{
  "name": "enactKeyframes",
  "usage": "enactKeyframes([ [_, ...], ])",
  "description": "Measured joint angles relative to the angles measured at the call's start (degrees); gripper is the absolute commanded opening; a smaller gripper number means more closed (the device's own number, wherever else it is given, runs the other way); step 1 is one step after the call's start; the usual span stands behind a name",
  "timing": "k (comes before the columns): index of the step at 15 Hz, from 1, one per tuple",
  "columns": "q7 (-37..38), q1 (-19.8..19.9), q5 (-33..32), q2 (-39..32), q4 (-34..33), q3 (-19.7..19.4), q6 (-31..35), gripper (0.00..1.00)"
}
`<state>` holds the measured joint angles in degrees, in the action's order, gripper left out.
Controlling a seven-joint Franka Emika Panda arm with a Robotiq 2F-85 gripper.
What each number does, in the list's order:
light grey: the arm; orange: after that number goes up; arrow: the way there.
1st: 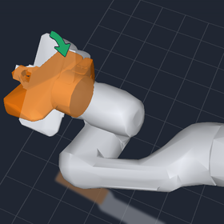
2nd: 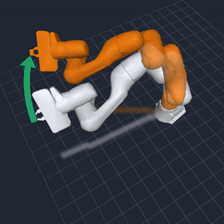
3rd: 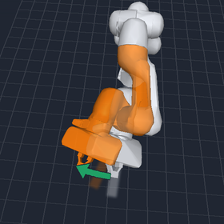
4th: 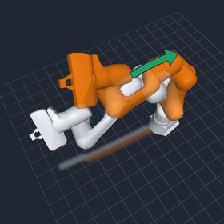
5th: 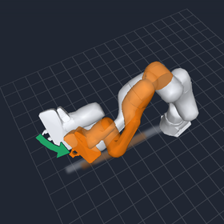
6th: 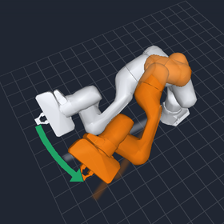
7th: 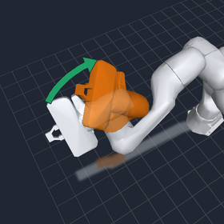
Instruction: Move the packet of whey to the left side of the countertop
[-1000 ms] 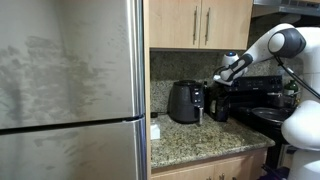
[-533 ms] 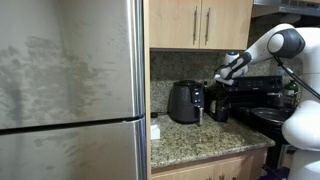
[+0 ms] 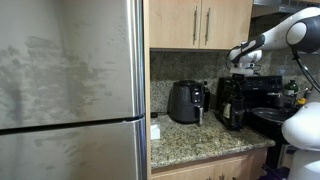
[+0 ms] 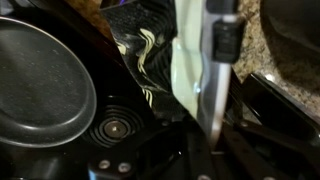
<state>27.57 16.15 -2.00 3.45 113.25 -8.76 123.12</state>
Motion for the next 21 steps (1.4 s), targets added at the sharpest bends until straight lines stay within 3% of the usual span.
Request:
enactKeyframes([
  [3, -7.97, -0.03, 0.44, 5.41, 2.83, -2.4, -8.11, 0.0],
  [6, -16.86, -0.53, 2.47, 11.71, 8.36, -3.08, -12.06, 0.0],
  [10, -23.23, -4.06, 7.2, 21.36, 16.33, -2.75, -17.76, 0.02],
  [17, -23.46, -4.98, 7.07, 22.14, 18.88, -1.94, -18.03, 0.0],
  [21, -24.68, -9.29, 6.62, 25.84, 22.42, 4.06, -19.35, 0.0],
])
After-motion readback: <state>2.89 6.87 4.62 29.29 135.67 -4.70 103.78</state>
